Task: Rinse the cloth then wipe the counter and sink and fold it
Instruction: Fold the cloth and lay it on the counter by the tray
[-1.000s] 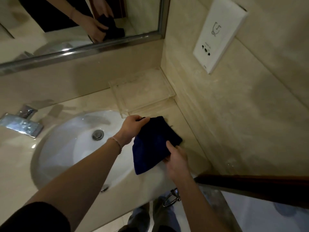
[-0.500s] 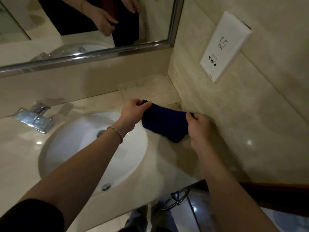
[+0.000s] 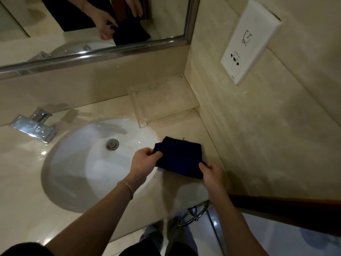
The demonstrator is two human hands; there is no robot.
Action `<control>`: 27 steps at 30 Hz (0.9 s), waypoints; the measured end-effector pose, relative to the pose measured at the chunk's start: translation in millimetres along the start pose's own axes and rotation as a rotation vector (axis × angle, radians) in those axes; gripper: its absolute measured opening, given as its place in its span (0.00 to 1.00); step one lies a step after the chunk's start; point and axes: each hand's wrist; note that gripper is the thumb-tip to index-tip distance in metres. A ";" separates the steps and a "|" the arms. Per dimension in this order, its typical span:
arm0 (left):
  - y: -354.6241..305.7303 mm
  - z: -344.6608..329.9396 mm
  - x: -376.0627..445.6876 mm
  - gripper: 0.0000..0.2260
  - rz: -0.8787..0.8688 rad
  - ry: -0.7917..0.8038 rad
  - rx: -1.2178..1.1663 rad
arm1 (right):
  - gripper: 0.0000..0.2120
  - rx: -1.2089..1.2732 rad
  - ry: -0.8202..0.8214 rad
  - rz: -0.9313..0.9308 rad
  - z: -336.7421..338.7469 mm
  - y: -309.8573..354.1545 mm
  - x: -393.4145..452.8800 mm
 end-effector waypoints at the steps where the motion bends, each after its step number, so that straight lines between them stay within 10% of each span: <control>1: 5.6 0.6 -2.0 0.12 0.025 0.009 0.000 | 0.07 0.004 0.000 -0.015 -0.1 -2.9 -1.7; 18: -129.5 -4.3 30.5 0.14 -0.202 0.023 -0.411 | 0.09 0.343 -0.073 0.297 13.5 138.3 25.5; 27: -1.0 -17.9 4.6 0.07 -0.077 -0.088 -0.192 | 0.10 0.042 -0.065 0.192 -6.4 14.9 16.7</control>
Point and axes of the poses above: each hand's wrist, its own x-axis towards the middle knuckle, its own z-axis out of the back of the hand, y = z × x, and after that the axes turned 12 degrees about -y, right-handed
